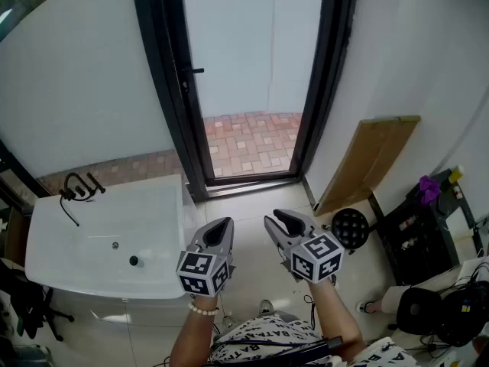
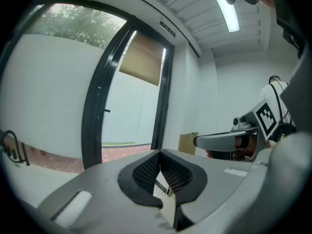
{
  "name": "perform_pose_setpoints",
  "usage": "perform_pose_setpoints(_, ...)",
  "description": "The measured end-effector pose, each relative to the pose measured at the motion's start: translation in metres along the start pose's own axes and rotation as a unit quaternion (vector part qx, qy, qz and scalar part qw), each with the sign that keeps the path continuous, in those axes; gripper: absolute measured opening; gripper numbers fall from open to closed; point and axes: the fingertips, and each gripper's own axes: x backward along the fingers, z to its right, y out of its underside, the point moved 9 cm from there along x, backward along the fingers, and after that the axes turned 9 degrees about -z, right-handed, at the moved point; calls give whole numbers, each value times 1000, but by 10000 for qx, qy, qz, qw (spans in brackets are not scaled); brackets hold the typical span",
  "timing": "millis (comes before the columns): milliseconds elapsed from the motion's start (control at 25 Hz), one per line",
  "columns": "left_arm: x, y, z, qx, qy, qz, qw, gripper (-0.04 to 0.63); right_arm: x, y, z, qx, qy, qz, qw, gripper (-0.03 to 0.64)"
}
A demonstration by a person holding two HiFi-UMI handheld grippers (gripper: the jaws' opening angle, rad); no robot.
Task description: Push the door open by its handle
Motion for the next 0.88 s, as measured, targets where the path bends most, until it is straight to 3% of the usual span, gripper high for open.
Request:
perform_pose_setpoints(280, -27, -5, -2, 56, -66, 78, 9999, -9, -2, -1, 21, 235, 35, -7, 9997, 132)
perform_pose_setpoints(480, -51, -12, -4, 162, -361, 139, 9991, -9, -8, -1, 51, 253, -239, -143, 9993, 135)
perform_pose_setpoints(560, -60, -12, -3, 175, -434, 128, 9988, -9, -13, 0, 62, 266, -409, -233, 9985, 217)
perform_pose_setpoints(880, -98, -18, -14, 268, -622, 10, 9977, -8, -48, -10, 98, 335, -770, -386, 9957, 225)
